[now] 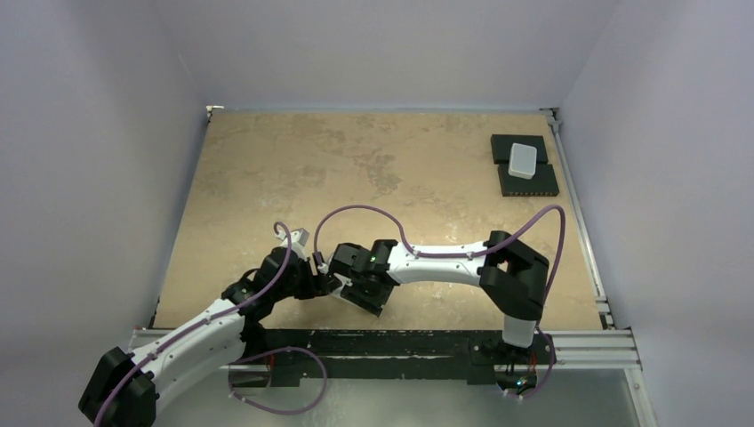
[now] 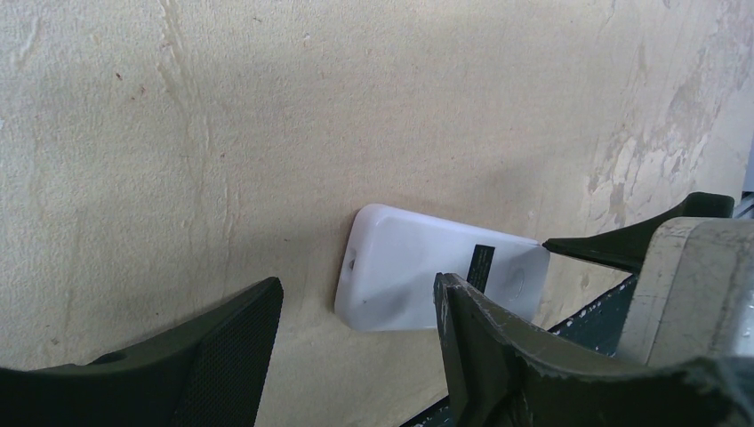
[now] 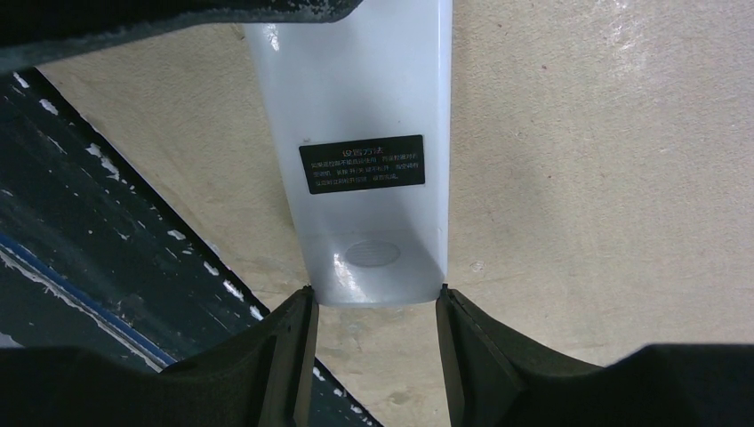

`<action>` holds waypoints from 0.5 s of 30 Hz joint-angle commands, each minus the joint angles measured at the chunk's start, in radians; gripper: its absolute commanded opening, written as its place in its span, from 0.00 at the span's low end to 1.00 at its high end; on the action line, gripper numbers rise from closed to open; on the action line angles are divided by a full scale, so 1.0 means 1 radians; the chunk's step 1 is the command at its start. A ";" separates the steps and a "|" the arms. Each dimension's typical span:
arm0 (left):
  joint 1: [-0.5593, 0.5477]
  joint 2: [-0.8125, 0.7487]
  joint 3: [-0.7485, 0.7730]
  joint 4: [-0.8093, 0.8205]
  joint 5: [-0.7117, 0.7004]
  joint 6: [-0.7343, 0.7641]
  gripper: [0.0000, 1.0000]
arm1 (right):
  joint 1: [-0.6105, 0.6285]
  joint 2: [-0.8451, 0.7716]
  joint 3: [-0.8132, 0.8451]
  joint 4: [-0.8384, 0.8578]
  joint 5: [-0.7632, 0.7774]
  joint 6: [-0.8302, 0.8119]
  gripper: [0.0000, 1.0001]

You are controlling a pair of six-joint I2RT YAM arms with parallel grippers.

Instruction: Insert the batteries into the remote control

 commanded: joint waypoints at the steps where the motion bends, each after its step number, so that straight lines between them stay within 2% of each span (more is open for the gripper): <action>1: -0.001 0.014 0.015 -0.019 0.000 0.010 0.64 | -0.002 -0.001 0.031 0.033 -0.009 0.008 0.52; 7: -0.001 0.015 0.015 -0.020 -0.002 0.007 0.64 | -0.003 -0.012 0.030 0.040 -0.008 0.010 0.60; 15: -0.001 0.015 0.015 -0.020 0.000 0.006 0.64 | -0.003 -0.018 0.029 0.044 -0.001 0.016 0.65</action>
